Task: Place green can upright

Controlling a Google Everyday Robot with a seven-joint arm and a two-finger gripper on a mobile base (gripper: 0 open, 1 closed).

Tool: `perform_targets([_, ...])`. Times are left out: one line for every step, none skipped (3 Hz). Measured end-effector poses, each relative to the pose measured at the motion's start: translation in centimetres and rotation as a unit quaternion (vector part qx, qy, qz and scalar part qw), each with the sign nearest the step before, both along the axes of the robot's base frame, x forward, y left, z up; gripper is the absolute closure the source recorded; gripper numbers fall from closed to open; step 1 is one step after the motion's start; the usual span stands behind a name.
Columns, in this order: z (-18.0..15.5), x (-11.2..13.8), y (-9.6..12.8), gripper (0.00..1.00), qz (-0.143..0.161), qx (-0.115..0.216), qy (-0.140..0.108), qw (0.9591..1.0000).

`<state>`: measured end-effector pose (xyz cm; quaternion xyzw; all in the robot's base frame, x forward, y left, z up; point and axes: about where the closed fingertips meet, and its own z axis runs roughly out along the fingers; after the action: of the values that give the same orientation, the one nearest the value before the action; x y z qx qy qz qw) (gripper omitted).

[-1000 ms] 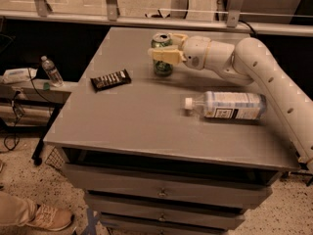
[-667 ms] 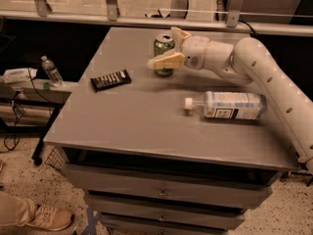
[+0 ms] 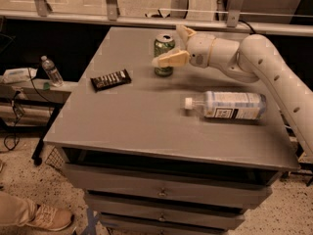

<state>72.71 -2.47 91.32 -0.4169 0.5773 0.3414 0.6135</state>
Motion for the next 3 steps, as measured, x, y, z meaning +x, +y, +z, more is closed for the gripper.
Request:
perform_targets([1.3,0.2,-3.1,0.0,-0.038,-0.035,-0.01,0.9986])
perform_targets([3.1,0.2,-5.9,0.0,-0.075,-0.074,-0.027,0.9941])
perform_targets([5.1,-0.2,-9.4,0.0,-0.123,-0.102,-0.044,0.9862])
